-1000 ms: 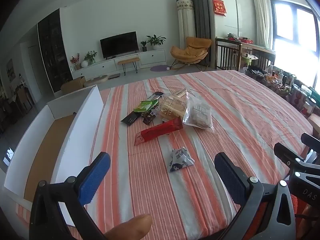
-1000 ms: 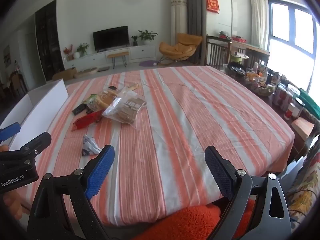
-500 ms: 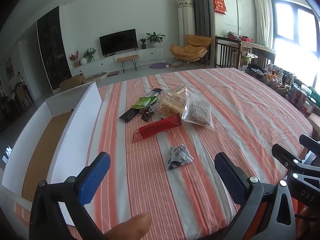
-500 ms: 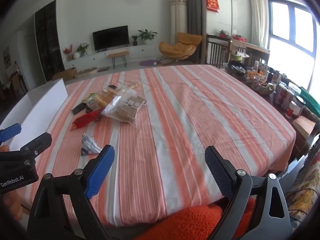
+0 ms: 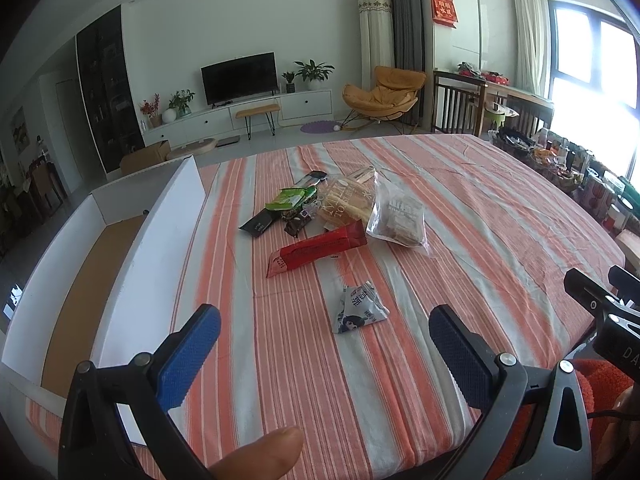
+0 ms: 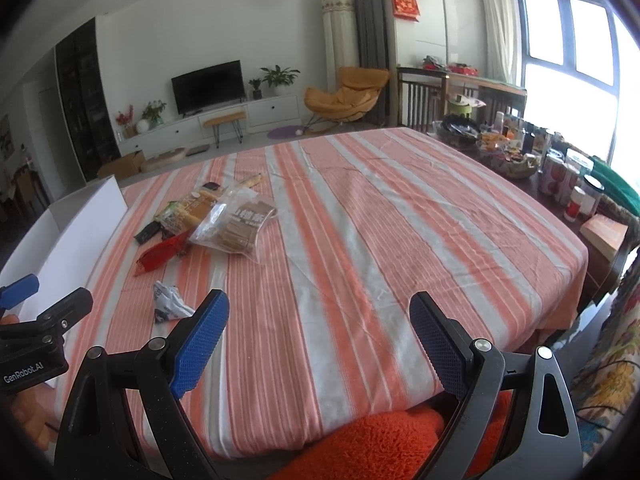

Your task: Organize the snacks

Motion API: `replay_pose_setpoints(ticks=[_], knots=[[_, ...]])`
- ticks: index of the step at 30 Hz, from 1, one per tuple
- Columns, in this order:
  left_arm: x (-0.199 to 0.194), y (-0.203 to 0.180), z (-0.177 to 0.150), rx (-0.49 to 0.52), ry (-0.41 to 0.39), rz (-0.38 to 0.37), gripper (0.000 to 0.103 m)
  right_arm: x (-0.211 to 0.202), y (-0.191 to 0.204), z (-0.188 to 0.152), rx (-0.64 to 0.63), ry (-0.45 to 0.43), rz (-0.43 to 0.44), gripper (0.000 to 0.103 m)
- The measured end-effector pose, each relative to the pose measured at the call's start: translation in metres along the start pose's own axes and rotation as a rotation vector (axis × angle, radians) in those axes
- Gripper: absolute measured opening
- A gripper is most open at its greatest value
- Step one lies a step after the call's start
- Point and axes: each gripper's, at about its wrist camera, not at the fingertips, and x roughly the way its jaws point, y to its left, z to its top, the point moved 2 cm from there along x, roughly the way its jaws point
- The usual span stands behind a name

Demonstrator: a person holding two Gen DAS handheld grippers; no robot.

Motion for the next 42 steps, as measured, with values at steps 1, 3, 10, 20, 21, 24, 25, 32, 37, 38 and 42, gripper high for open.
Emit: replay_pose_setpoints(ticks=[1, 3, 10, 20, 21, 24, 25, 32, 37, 38, 42], knots=[[0.003, 0.001, 0.000, -0.003, 0.003, -0.002, 0.103, 0.000, -0.001, 0.000, 0.004, 0.000, 0.000, 0.094], [0.005, 0.004, -0.001, -0.015, 0.013, -0.008, 0.103, 0.001, 0.000, 0.000, 0.006, 0.000, -0.002, 0.094], [0.019, 0.014, -0.008, -0.045, 0.065, -0.038, 0.103, 0.003, 0.006, -0.006, -0.025, 0.006, 0.000, 0.094], [0.064, -0.013, -0.003, 0.063, 0.151, -0.160, 0.103, 0.008, 0.013, -0.012, -0.037, 0.028, 0.021, 0.094], [0.073, -0.019, 0.001, 0.077, 0.157, -0.167, 0.103, 0.008, 0.014, -0.012, -0.040, 0.031, 0.022, 0.094], [0.107, -0.032, 0.006, 0.104, 0.202, -0.158, 0.103, 0.008, 0.015, -0.014, -0.048, 0.032, 0.025, 0.094], [0.119, -0.035, 0.005, 0.109, 0.220, -0.145, 0.103, 0.007, 0.015, -0.014, -0.049, 0.031, 0.025, 0.094], [0.175, -0.022, -0.013, 0.027, 0.328, -0.050, 0.103, 0.005, 0.015, -0.016, -0.044, 0.027, 0.041, 0.094], [0.176, -0.004, -0.019, -0.037, 0.325, -0.049, 0.103, 0.009, 0.019, -0.018, -0.049, 0.036, 0.060, 0.094], [0.176, -0.002, -0.020, -0.041, 0.321, -0.047, 0.103, 0.009, 0.020, -0.018, -0.050, 0.038, 0.062, 0.094], [0.173, 0.001, -0.021, -0.038, 0.312, -0.047, 0.103, 0.009, 0.023, -0.019, -0.055, 0.039, 0.069, 0.094]])
